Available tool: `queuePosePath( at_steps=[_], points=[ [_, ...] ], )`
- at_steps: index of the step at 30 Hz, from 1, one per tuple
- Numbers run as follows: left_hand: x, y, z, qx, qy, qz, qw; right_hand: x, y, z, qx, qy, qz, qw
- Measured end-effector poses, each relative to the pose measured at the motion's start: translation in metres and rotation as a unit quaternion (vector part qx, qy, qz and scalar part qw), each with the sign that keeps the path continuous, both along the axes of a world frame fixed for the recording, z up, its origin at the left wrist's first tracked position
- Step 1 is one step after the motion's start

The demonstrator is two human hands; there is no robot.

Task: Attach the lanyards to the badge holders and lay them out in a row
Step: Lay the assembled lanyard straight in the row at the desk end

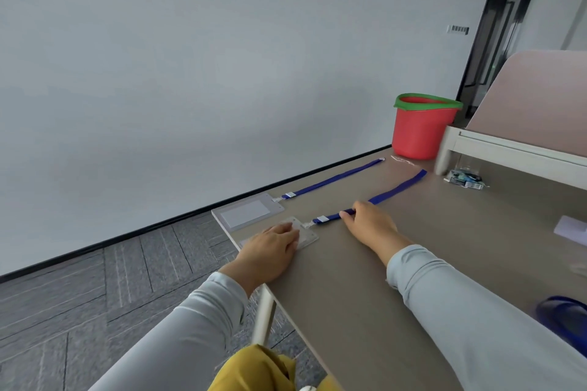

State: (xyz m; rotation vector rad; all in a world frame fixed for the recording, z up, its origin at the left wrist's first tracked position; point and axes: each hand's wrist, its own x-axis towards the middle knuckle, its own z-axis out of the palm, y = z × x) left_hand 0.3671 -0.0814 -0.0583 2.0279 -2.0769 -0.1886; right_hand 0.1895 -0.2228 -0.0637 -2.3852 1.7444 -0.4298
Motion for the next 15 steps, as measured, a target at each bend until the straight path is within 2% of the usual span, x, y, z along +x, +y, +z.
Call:
queuePosePath(
  at_steps=[3,6,10,15],
  points=[
    [0.004,-0.003,-0.001,0.007,-0.007,-0.008,1.0,0.006,-0.001,-0.002,0.034,-0.028,-0.015,0.999],
    [0.01,-0.006,-0.006,0.008,-0.001,-0.004,1.0,0.01,-0.008,-0.004,0.025,0.003,-0.027,0.999],
    [0.012,-0.008,-0.012,0.003,-0.002,0.012,1.0,0.014,-0.016,-0.006,0.06,0.062,-0.023,0.996],
    [0.013,-0.009,-0.012,0.013,0.002,0.016,1.0,0.014,-0.016,-0.006,0.06,0.061,-0.018,0.996]
  ],
)
